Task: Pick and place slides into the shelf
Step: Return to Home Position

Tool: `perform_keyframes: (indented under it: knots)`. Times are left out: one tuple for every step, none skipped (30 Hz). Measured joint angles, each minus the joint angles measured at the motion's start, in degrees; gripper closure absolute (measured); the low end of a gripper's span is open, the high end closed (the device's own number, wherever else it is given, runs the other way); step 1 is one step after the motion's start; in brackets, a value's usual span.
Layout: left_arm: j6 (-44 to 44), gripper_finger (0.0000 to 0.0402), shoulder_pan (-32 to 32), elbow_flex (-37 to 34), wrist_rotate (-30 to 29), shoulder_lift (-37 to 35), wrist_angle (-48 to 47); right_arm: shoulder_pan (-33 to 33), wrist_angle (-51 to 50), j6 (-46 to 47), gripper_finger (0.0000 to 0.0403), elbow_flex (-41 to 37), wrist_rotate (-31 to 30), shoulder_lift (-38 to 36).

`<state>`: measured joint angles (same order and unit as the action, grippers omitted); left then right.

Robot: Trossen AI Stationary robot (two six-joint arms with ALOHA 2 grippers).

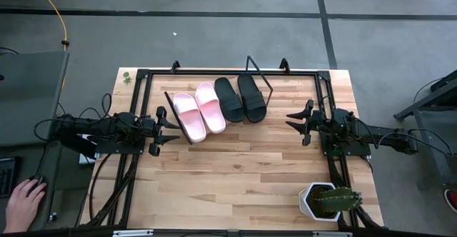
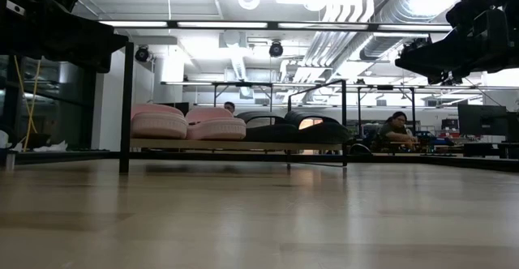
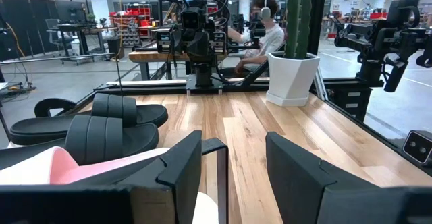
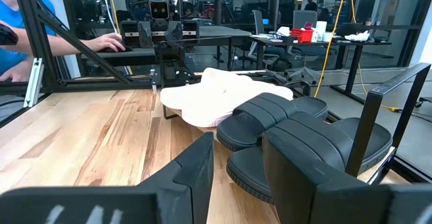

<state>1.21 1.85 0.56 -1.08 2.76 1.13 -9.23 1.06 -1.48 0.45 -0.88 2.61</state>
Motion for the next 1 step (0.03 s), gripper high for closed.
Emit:
perform_keyframes:
  knots:
    - [0.0, 0.0252, 0.0, 0.0, 0.0, 0.0, 0.0, 0.0, 0.0, 0.0, 0.0286, 0.0, 0.0, 0.0]
